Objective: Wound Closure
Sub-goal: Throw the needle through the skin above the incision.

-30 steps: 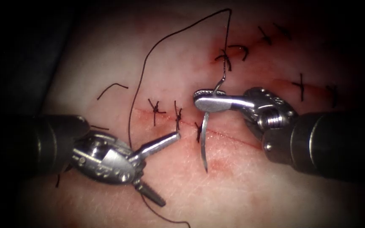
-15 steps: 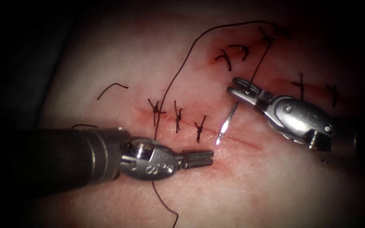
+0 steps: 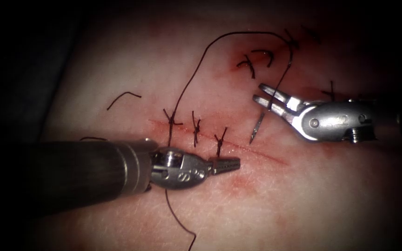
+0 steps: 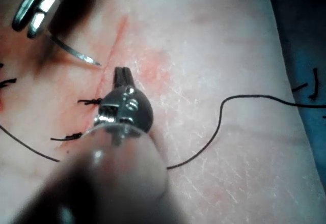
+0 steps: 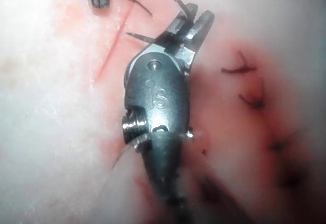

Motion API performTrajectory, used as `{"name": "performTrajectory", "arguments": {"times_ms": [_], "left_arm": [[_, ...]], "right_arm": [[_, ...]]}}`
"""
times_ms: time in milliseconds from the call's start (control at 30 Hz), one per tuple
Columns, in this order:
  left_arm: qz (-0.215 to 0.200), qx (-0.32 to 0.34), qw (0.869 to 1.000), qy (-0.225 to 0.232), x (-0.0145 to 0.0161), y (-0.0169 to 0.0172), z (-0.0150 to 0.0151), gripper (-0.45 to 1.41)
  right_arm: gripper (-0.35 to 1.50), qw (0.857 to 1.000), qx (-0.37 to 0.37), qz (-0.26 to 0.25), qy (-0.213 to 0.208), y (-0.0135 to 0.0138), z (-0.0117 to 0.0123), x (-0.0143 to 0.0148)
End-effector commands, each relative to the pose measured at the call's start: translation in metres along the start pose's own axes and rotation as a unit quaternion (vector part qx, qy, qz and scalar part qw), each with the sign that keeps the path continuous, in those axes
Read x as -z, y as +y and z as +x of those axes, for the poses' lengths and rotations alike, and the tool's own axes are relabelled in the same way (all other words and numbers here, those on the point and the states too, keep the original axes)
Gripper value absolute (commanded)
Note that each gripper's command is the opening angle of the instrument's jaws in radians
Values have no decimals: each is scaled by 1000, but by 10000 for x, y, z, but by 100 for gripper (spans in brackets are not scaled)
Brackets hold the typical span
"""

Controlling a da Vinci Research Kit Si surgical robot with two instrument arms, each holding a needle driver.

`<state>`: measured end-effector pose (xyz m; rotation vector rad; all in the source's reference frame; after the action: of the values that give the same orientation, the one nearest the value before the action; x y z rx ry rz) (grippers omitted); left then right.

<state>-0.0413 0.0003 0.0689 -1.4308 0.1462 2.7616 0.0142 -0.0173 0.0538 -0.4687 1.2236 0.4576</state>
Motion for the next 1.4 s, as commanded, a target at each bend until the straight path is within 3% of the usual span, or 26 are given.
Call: {"name": "performTrajectory", "arguments": {"times_ms": [33, 467, 967, 1400], "left_arm": [[-4, -2, 1000, -5, -16, 3, -7, -27], [-33, 22, 998, -44, -29, 18, -48, -20], [-37, 29, 998, -43, -9, 29, -18, -18], [-39, 29, 998, -44, 3, 34, -15, -18]], "right_arm": [[-35, 1000, 11, 4, 2, -11, -5, -8], [-35, 996, 88, -2, 8, -13, -5, -15], [-35, 992, 123, -13, 14, -28, -18, -18], [-35, 984, 177, -20, 15, -44, -29, -14]]}}
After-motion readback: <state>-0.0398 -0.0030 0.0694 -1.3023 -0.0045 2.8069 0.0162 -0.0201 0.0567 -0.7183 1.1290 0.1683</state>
